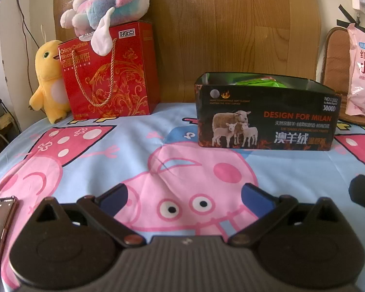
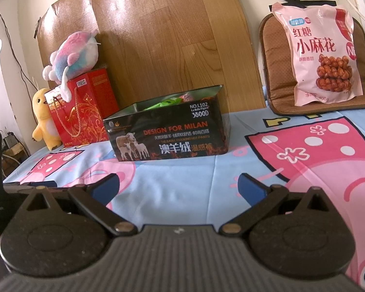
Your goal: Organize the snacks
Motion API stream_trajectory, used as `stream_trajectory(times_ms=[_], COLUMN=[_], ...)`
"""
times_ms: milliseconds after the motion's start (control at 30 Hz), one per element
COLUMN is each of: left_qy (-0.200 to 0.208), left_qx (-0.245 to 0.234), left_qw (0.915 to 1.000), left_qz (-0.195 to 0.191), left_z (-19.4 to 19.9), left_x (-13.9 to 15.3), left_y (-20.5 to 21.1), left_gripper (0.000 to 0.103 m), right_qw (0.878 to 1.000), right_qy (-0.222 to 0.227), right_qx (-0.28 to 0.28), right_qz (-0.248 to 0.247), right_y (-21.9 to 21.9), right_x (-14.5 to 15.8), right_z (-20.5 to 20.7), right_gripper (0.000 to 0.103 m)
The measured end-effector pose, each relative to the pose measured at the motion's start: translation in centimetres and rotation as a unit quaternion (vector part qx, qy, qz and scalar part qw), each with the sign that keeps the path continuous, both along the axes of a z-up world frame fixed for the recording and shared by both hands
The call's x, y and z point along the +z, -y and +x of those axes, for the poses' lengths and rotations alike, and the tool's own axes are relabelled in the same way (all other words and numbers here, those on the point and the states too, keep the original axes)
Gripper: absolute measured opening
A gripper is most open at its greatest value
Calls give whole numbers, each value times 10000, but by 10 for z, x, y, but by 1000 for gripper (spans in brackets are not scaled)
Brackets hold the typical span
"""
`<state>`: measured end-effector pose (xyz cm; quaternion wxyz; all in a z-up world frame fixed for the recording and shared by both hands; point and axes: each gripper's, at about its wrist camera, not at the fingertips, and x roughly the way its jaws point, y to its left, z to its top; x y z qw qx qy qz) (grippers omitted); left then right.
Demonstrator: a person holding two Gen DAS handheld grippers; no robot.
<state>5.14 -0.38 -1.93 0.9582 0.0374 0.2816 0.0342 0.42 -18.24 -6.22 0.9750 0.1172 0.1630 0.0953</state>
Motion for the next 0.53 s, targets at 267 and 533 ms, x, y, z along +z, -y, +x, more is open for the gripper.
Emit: stream_trajectory(times_ms=[267,533], left_qy=[17,257], left_qx=[-6,-147], left_qw=[10000,9995], left_qz=[-1,119], left_z=[0,-4], left_x=[1,3], left_y=[0,6], left_gripper=[103,103], right_qw=[10000,10000], right_qy=[-2,-1], right_qx=[2,0], right_qz=[0,-12], right_y=[0,-1], right_x=[0,0], right_z=[0,0], right_gripper=[103,103])
